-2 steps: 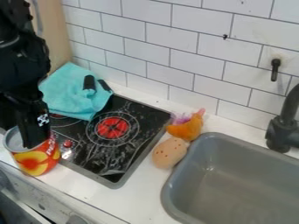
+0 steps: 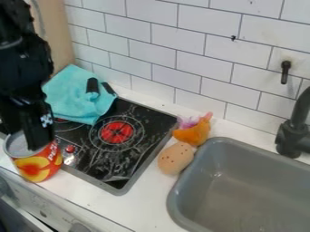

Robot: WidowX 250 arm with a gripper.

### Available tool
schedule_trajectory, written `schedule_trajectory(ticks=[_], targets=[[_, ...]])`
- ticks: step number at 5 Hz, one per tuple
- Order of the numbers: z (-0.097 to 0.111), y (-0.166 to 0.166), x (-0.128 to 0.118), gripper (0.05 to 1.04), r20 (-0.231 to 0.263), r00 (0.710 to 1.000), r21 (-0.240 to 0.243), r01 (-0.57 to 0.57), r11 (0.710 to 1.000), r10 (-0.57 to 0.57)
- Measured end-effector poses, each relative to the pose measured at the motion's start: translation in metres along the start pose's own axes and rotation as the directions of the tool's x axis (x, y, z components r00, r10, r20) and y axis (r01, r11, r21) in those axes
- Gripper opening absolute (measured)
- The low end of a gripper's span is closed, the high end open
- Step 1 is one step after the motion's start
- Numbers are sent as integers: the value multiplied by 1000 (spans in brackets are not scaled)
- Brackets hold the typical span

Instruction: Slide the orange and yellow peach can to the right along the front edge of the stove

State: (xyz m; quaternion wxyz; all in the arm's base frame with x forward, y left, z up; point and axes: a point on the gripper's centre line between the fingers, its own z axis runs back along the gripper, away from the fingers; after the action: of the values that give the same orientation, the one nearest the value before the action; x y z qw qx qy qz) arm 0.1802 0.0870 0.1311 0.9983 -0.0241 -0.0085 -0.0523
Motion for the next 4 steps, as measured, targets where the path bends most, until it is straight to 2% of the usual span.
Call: schedule_trajectory(ticks=[1, 2, 3, 4], targets=[[0, 21, 11, 1000, 18, 999, 4, -29, 1000, 29], [4, 44, 17, 1000, 31, 998, 61, -61, 996, 59], [4, 72, 20, 1000, 15, 995, 161, -100, 982, 99], [3, 99, 21, 1000, 4, 989, 170, -149, 974, 150]])
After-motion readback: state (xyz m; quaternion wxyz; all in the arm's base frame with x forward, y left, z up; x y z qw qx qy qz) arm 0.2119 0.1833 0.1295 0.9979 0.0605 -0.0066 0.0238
